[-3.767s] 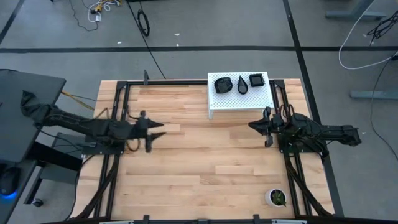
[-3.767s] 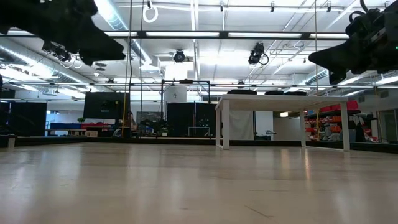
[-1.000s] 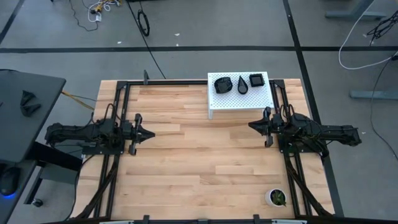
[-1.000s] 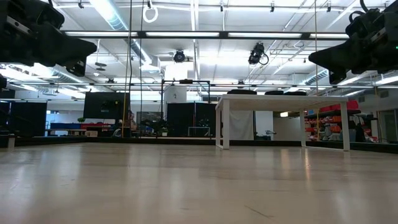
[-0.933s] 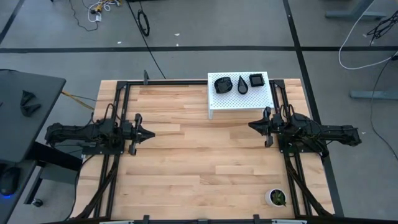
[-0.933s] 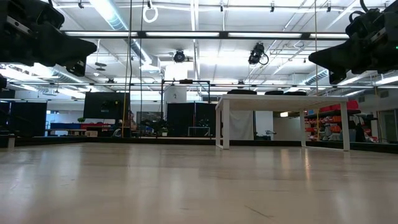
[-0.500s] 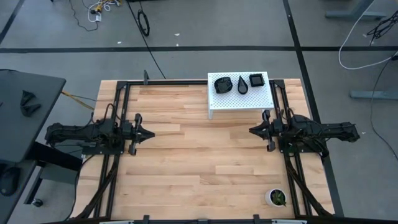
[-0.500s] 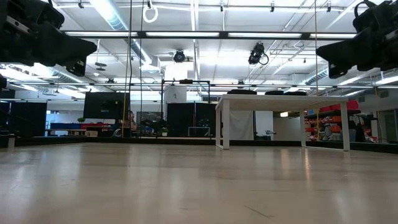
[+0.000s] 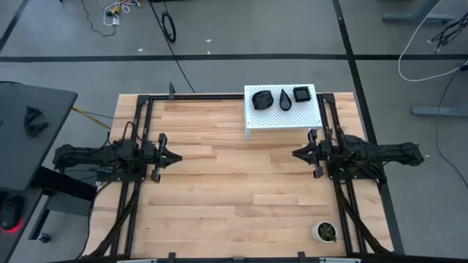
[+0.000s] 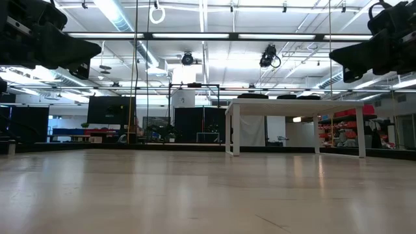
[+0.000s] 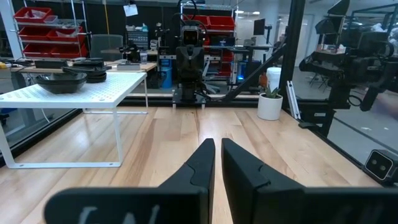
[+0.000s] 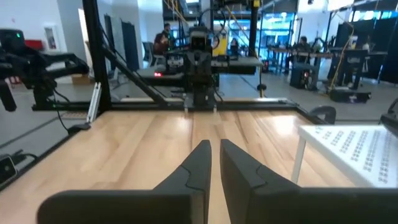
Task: Pick & Place Mini shaped plates
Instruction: Return to Home Position
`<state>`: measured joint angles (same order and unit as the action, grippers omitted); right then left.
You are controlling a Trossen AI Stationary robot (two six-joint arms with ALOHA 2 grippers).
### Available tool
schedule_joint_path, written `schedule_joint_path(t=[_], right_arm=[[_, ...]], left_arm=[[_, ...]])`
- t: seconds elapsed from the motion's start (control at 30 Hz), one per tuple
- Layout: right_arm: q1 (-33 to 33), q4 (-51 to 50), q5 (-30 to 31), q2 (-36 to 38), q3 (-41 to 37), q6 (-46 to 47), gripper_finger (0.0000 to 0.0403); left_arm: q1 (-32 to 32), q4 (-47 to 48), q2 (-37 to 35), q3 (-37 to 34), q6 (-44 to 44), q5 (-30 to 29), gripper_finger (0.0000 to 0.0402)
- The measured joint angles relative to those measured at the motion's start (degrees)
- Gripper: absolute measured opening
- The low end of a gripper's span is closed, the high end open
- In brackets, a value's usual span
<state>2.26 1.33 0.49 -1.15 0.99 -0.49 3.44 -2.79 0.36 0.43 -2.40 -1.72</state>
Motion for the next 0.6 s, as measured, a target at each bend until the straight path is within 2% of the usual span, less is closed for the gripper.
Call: schedule_joint_path(t=[0.6], right_arm=[[0.00, 0.19, 0.05, 0.01, 0.00, -0.02, 0.0039]], left_arm=[[0.02, 0.00, 0.00, 0.00, -0.02, 0.02, 0.0032]])
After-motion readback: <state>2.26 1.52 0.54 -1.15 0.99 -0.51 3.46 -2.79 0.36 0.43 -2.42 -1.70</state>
